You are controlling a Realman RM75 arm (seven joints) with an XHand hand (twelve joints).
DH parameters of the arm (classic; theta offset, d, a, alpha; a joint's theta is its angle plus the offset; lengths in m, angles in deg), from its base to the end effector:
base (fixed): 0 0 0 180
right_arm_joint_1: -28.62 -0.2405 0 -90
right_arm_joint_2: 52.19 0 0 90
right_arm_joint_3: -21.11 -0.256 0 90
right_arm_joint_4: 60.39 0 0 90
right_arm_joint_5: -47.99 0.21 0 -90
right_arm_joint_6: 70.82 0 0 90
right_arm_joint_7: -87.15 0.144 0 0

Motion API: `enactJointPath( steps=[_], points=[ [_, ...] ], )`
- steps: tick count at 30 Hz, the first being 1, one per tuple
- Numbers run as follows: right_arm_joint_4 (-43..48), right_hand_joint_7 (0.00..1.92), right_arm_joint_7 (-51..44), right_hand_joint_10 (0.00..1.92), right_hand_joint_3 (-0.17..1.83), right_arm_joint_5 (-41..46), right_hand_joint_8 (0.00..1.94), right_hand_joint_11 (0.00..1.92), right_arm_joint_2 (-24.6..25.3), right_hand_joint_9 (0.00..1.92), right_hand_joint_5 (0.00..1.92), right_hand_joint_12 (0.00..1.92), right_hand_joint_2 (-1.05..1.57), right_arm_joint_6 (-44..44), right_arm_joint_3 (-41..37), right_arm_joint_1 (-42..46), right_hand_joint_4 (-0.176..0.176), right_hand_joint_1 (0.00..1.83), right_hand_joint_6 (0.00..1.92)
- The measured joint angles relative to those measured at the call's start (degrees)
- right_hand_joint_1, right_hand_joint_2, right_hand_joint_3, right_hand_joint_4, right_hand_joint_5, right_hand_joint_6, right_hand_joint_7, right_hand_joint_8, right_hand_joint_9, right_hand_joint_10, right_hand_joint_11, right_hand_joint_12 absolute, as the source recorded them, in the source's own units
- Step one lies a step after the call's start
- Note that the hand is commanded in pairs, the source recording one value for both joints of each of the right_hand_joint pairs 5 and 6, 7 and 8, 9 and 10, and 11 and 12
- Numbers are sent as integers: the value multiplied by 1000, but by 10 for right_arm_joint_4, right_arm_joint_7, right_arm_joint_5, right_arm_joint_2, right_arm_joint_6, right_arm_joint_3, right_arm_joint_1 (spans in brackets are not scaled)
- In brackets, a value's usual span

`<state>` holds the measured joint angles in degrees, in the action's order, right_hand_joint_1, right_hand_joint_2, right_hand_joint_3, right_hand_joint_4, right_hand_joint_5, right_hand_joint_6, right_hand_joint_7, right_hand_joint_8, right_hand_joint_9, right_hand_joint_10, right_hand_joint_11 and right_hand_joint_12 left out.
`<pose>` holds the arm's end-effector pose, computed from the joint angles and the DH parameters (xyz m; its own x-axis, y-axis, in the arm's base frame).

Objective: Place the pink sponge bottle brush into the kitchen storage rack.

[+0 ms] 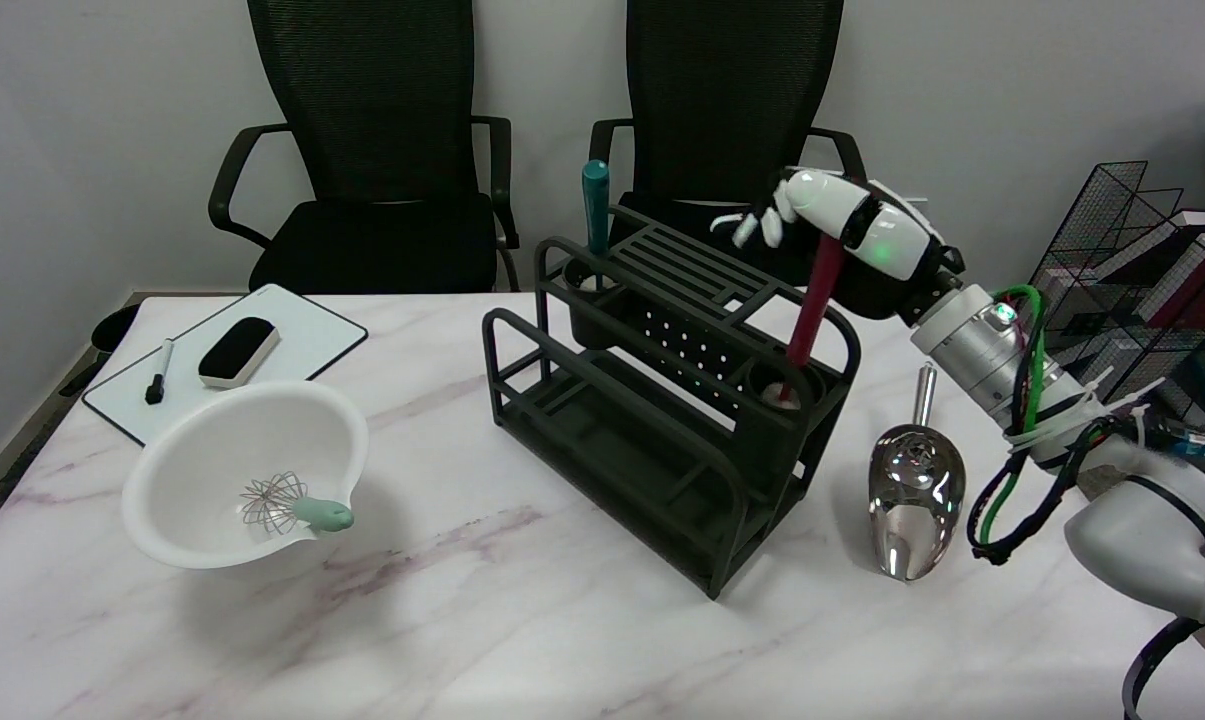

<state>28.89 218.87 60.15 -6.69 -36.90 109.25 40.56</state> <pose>-0.1760 -0.2998 0.3875 -0.1321 -0.3221 0.9374 -0.9446 -0.2457 -0.2175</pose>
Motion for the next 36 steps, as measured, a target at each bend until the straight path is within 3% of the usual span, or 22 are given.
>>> enactJointPath(
  steps=[2, 5, 8, 20, 25, 28, 30, 33, 36],
  points=[
    [-2, 700, 0, 633, 1825, 0, 700, 623, 0, 633, 267, 623, 650, 6, 0, 0, 0, 1216, 267],
    [-5, 555, -1, 568, 1833, 0, 555, 619, 0, 568, 57, 619, 482, 12, 0, -1, 0, 1223, 57],
    [-6, 518, -1, 557, 1833, 1, 518, 622, 0, 557, 0, 622, 434, 20, 0, -1, 0, 1215, 0],
    [-7, 500, -1, 542, 1833, 1, 500, 617, 2, 542, 81, 617, 503, 56, -36, -1, 0, 1197, 81],
    [-4, 506, -1, 549, 1725, 1, 506, 620, 2, 549, 269, 620, 637, 68, -61, -1, 0, 1189, 269],
    [-3, 650, -1, 620, 1481, 1, 650, 632, 4, 620, 524, 632, 779, 74, -78, 2, 0, 1179, 524],
    [-4, 1107, -1, 761, 1125, 1, 1107, 672, 5, 761, 737, 672, 893, 79, -92, 7, 0, 1123, 737],
    [-9, 1364, -1, 1048, 977, 1, 1364, 751, 9, 1048, 860, 751, 996, 84, -112, 17, 0, 1058, 860],
    [-18, 1481, -3, 1319, 859, 7, 1481, 921, 14, 1319, 945, 921, 1136, 90, -130, 29, 0, 1001, 945]
  ],
)
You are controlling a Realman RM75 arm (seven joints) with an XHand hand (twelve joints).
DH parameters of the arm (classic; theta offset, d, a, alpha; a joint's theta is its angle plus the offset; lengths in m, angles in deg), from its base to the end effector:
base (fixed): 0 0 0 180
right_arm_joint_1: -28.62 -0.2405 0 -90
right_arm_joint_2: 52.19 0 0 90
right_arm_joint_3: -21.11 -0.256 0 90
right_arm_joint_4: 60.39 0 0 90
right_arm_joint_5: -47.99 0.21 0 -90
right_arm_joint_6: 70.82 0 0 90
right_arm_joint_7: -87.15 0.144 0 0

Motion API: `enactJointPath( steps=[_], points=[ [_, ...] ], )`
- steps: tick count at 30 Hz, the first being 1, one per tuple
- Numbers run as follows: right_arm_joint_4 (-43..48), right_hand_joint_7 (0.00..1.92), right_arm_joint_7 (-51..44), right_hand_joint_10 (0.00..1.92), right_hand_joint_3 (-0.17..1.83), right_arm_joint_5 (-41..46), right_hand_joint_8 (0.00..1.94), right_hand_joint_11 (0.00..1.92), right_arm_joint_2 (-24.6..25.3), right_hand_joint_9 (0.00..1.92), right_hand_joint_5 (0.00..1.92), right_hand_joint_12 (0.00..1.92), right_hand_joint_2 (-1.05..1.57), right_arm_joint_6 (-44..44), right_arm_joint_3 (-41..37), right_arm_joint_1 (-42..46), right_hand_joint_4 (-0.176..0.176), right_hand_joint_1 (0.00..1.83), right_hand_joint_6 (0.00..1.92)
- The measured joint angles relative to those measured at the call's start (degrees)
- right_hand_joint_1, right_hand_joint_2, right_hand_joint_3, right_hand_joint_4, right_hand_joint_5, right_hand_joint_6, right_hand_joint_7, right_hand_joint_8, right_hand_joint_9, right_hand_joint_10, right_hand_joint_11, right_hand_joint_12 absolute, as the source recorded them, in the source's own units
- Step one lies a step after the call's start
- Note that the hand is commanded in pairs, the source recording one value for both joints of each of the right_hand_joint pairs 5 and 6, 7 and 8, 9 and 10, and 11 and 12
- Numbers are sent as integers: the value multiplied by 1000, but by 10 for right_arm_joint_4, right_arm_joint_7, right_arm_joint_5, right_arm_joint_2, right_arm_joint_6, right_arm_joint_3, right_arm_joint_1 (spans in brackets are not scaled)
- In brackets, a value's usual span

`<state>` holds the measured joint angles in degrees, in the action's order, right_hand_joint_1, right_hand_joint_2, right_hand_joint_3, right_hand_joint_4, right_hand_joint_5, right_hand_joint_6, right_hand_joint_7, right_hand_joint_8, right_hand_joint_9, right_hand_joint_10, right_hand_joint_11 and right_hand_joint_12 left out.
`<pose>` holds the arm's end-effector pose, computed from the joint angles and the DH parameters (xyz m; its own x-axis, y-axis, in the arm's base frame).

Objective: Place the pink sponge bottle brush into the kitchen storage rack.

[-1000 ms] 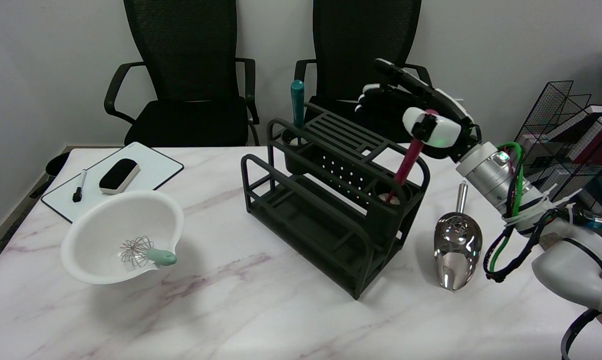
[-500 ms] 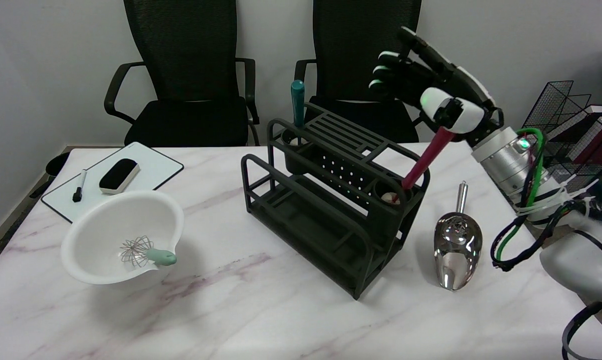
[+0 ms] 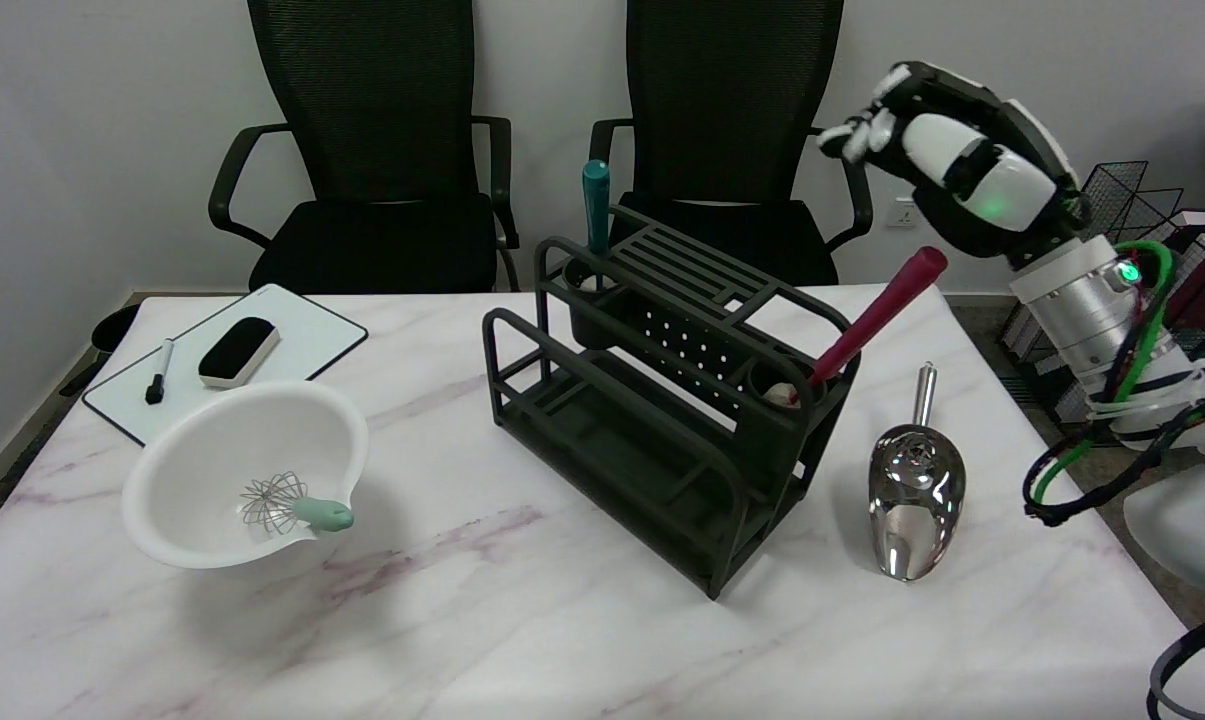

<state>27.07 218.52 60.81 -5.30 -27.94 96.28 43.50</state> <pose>-0.1331 -0.2784 0.4348 -0.0580 -0.2403 0.9690 -0.8693 -0.4650 -0.1674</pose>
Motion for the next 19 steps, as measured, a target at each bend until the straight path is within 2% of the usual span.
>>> enactJointPath(
  steps=[3, 10, 11, 13, 15, 18, 19],
  points=[
    [-14, 1509, -8, 1420, 784, 15, 1509, 1104, 6, 1420, 968, 1104, 1216, 8, -15, 11, 0, 958, 968],
    [-75, 1481, -32, 1442, 754, 61, 1481, 1138, 17, 1442, 960, 1138, 1190, 31, -33, 28, 0, 964, 960],
    [-88, 1436, -35, 1379, 812, 67, 1436, 1075, 18, 1379, 944, 1075, 1116, 34, -35, 29, 0, 1002, 944],
    [-115, 1280, -41, 1079, 1009, 77, 1280, 845, 19, 1079, 888, 845, 890, 40, -35, 28, 0, 1072, 888],
    [-144, 1138, -46, 787, 1118, 87, 1138, 718, 20, 787, 846, 718, 790, 46, -34, 23, 0, 1115, 846],
    [-191, 1014, -54, 575, 1190, 100, 1014, 622, 21, 575, 820, 622, 753, 54, -25, 9, 0, 1139, 820],
    [-201, 1006, -55, 564, 1197, 103, 1006, 615, 21, 564, 817, 615, 749, 56, -22, 5, 0, 1141, 817]
  ],
)
